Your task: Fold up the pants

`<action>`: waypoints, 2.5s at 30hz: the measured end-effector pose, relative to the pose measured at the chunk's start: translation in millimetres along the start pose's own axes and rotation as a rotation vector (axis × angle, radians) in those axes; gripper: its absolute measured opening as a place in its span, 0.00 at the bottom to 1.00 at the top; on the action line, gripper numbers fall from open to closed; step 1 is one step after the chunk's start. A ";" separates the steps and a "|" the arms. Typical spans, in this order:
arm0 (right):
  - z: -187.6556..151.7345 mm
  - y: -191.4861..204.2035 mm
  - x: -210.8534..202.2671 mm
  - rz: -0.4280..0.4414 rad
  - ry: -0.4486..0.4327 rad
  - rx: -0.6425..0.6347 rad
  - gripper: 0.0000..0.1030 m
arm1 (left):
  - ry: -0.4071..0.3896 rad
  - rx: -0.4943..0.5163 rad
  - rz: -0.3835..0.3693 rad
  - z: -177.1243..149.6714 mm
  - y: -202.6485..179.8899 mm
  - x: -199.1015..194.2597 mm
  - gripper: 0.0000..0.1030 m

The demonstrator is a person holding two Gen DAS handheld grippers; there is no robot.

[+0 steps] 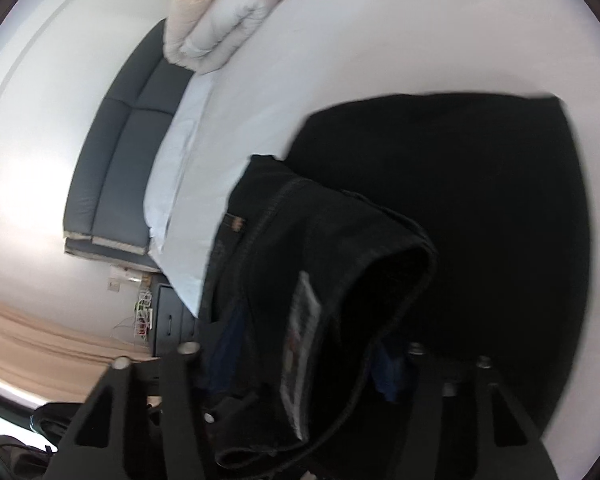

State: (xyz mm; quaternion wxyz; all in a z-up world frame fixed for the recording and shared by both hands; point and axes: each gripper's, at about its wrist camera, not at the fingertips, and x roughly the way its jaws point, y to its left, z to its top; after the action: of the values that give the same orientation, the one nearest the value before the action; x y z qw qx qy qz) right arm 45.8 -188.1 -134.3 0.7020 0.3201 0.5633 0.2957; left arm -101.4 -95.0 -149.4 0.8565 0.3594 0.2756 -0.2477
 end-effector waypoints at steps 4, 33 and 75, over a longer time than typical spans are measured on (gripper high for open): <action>1.9 -4.8 -11.6 -0.048 -0.028 -0.006 0.22 | -0.001 -0.001 -0.041 10.4 3.4 12.0 0.11; -4.3 -84.0 -56.7 -0.001 -0.160 0.031 0.12 | -0.024 0.059 -0.147 55.9 15.5 37.7 0.17; -100.6 -38.5 -117.6 -0.121 -0.298 -0.011 0.61 | 0.170 -0.556 -0.382 -5.9 245.7 98.7 0.69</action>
State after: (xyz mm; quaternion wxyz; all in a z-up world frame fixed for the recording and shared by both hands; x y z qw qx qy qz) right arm -73.1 -291.4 -109.8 0.7960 0.3219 0.4696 0.2053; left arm 121.3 39.2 -99.3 0.8339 0.0736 0.4650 -0.2880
